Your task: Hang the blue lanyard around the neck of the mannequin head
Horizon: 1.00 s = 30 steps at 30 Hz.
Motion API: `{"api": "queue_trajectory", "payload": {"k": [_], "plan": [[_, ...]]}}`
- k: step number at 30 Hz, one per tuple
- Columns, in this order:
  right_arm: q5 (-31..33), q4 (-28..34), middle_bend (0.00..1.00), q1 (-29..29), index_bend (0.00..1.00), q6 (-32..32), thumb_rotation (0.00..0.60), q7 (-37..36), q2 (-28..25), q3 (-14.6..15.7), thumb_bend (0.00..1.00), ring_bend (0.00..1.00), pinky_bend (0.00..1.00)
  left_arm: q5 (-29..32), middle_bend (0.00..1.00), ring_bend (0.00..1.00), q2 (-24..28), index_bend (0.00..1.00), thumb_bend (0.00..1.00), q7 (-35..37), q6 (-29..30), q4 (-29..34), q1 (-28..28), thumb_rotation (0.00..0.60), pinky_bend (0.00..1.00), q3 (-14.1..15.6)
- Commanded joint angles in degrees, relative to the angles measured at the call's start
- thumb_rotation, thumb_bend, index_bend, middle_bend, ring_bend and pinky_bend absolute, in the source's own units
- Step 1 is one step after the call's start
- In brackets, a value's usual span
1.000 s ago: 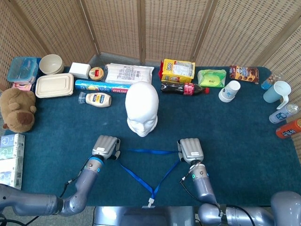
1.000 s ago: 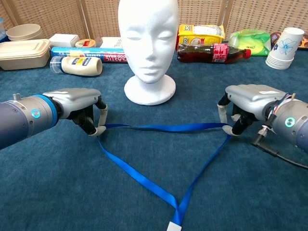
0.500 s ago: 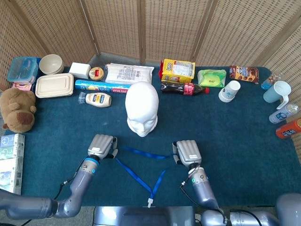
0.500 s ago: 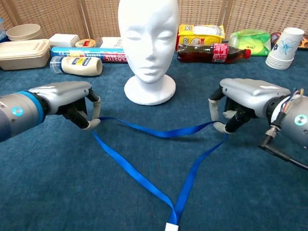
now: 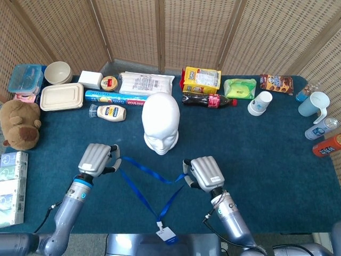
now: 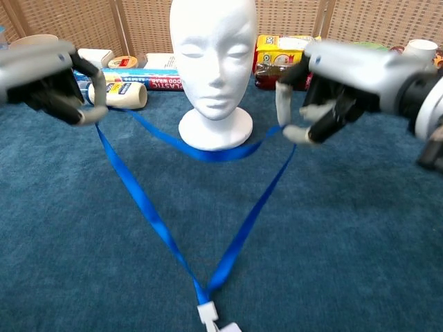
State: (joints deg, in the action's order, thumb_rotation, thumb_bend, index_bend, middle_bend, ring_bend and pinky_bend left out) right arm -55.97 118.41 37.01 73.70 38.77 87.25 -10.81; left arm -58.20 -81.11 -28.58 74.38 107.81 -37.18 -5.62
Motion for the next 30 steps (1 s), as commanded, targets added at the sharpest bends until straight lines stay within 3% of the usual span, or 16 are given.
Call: {"api": "queue_trajectory", "payload": {"k": [1, 12, 22, 30], "plan": [[-0.12, 4.22, 1.00, 0.45, 0.62, -1.30, 0.600, -3.06, -4.32, -3.16, 0.46, 1.00, 1.00, -2.58, 1.00, 1.00, 4.50, 0.64, 0.44, 2.19, 1.28, 3.89, 1.09, 0.531, 1.00, -1.98], [2.56, 8.77, 1.00, 1.13, 0.62, -3.89, 0.600, -13.52, -13.66, -11.56, 0.46, 1.00, 1.00, -2.21, 1.00, 1.00, 12.21, 0.64, 0.44, 5.44, -0.04, 9.30, 0.41, 0.528, 1.00, -8.20], [5.78, 7.65, 1.00, 2.93, 0.62, -5.06, 0.600, -17.45, -16.16, -15.49, 0.46, 1.00, 1.00, 0.62, 1.00, 1.00, 13.57, 0.64, 0.44, 5.32, -1.82, 10.93, -1.80, 0.534, 1.00, -11.71], [11.24, 4.92, 1.00, 6.17, 0.62, -7.18, 0.600, -21.55, -18.68, -20.70, 0.46, 1.00, 1.00, 6.29, 1.00, 1.00, 14.27, 0.64, 0.44, 4.96, -3.28, 10.31, -5.42, 0.529, 1.00, -16.81]]}}
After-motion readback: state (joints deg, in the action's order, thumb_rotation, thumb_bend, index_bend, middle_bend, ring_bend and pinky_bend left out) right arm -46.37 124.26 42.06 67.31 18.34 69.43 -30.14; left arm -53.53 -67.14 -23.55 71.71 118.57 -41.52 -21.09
